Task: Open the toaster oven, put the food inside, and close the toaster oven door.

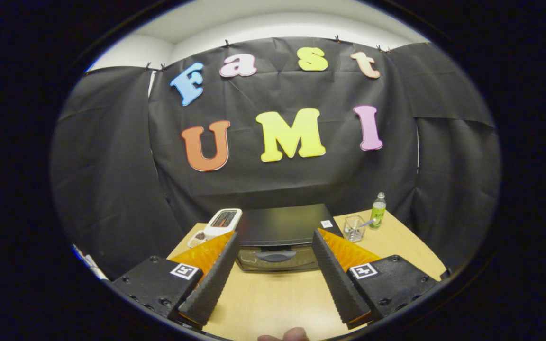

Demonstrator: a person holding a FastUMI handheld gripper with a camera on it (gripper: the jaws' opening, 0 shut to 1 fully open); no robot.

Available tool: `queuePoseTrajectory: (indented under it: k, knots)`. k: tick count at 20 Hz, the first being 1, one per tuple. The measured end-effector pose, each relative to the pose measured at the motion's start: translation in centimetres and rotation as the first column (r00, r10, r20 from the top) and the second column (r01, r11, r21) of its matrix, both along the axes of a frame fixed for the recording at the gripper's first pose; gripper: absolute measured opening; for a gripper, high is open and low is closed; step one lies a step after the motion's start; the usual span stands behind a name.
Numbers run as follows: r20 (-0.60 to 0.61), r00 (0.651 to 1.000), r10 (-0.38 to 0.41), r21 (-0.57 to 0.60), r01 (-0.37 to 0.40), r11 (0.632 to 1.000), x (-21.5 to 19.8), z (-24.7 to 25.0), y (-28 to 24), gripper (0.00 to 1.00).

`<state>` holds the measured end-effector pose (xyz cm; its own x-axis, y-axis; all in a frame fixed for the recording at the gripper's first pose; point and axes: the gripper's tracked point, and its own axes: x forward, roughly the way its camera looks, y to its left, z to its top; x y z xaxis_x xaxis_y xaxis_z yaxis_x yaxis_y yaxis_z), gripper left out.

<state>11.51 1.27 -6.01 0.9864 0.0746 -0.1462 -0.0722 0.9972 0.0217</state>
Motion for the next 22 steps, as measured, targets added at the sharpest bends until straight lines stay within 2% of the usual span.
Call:
queuePoseTrajectory:
  k: [5,12,16,22]
  knots:
    - [-0.015,1.000,0.010,-0.033,-0.010,0.999,6.3,-2.6,0.0,1.00]
    - [-0.120,0.993,0.006,-0.046,-0.012,0.999,14.9,-10.2,0.2,1.00]
    - [-0.167,0.986,0.000,-0.056,-0.009,0.998,17.4,-13.1,0.5,1.00]
    - [-0.184,0.982,-0.042,-0.097,0.025,0.995,19.3,-14.9,0.0,1.00]
